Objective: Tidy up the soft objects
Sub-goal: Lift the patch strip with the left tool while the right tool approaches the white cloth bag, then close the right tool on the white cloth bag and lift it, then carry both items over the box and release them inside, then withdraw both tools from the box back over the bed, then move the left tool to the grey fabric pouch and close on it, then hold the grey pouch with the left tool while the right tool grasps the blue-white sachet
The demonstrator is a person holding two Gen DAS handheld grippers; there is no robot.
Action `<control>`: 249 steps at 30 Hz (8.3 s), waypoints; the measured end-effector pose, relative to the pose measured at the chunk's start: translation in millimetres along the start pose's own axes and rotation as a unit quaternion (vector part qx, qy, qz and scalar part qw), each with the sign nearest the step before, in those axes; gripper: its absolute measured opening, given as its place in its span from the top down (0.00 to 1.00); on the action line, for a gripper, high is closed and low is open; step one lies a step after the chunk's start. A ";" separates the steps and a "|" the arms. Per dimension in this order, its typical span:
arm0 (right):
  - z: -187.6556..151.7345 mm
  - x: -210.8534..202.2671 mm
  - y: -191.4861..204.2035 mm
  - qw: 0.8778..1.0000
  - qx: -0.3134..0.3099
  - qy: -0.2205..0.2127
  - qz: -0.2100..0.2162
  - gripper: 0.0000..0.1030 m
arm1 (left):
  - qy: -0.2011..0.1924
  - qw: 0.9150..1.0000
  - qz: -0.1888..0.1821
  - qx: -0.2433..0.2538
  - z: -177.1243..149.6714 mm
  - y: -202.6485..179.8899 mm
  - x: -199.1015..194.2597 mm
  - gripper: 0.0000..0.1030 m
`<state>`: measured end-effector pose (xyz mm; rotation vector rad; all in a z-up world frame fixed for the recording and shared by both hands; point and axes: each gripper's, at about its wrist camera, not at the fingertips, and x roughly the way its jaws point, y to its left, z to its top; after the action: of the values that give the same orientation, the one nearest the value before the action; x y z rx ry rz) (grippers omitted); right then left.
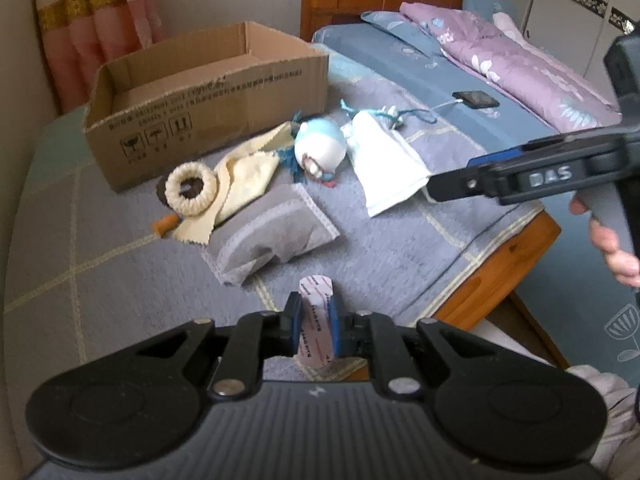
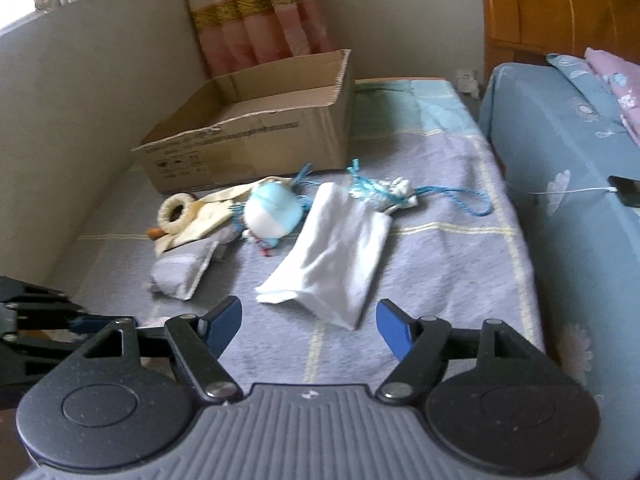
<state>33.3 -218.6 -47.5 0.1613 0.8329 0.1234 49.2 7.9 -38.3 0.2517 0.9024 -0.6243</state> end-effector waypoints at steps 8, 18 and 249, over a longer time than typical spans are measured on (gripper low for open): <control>13.6 25.6 -6.6 0.999 0.012 0.037 -0.021 0.23 | -0.014 1.000 0.004 0.008 11.5 -3.3 -17.4 0.88; 37.3 64.3 3.1 0.997 0.011 0.063 -0.034 0.15 | -0.030 1.000 0.008 0.000 20.7 2.7 -24.4 0.88; 22.2 58.8 -7.5 0.995 -0.040 0.031 -0.091 0.00 | -0.006 0.994 0.081 -0.073 29.6 8.0 50.3 0.59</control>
<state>89.4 -218.0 -77.0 0.0056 0.8996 -0.0102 96.4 -19.3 -60.7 0.1872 0.9010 -0.4075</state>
